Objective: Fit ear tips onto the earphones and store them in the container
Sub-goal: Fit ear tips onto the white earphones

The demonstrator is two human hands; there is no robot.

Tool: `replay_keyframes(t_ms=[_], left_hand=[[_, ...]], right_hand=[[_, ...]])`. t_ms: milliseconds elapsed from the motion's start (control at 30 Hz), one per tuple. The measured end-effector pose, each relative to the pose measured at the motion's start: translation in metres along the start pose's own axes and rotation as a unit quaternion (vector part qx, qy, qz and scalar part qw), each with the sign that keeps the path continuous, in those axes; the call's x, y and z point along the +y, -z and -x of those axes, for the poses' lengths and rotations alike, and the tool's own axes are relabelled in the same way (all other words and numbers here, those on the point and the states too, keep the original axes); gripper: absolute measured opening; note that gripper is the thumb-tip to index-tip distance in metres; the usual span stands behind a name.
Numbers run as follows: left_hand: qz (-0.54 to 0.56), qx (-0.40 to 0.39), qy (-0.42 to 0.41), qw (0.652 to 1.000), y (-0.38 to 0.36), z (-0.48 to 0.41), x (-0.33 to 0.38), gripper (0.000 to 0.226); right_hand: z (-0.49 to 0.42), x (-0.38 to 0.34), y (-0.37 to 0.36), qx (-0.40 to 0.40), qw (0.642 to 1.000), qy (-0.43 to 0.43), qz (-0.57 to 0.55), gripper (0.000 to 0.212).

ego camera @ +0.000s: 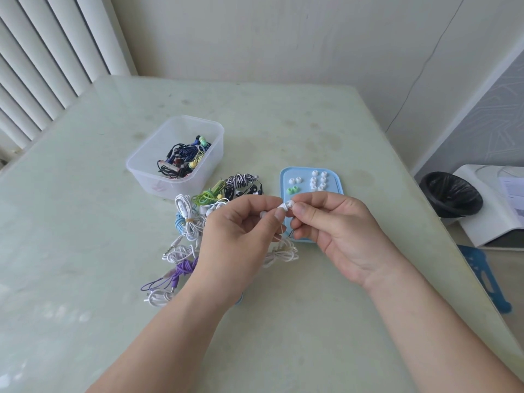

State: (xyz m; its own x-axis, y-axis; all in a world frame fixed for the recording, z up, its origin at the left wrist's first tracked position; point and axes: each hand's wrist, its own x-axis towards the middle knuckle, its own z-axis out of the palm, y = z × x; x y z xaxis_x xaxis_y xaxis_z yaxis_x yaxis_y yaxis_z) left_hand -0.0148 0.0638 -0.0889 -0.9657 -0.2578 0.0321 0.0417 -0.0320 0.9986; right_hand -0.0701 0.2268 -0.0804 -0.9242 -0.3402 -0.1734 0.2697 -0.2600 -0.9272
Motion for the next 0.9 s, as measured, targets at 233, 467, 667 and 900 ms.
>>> replay_keyframes(t_ms=[233, 467, 667, 900], left_hand=[[-0.012, 0.007, -0.007, 1.000, 0.000, 0.000, 0.000, 0.008], [-0.011, 0.016, -0.006, 1.000, -0.002, 0.002, 0.001, 0.007], [-0.026, 0.012, -0.012, 1.000, 0.000, 0.000, 0.000, 0.005], [-0.040, 0.022, -0.018, 0.999, -0.001, 0.001, -0.001, 0.003]], right_hand=[[0.000, 0.005, -0.005, 0.027, 0.997, 0.060, 0.043, 0.008], [0.002, 0.011, -0.010, 0.054, 0.985, 0.126, 0.100, 0.010], [0.000, 0.017, -0.012, 0.069, 0.988, 0.113, 0.082, 0.014], [-0.002, 0.017, -0.008, 0.041, 0.995, 0.073, 0.051, 0.013]])
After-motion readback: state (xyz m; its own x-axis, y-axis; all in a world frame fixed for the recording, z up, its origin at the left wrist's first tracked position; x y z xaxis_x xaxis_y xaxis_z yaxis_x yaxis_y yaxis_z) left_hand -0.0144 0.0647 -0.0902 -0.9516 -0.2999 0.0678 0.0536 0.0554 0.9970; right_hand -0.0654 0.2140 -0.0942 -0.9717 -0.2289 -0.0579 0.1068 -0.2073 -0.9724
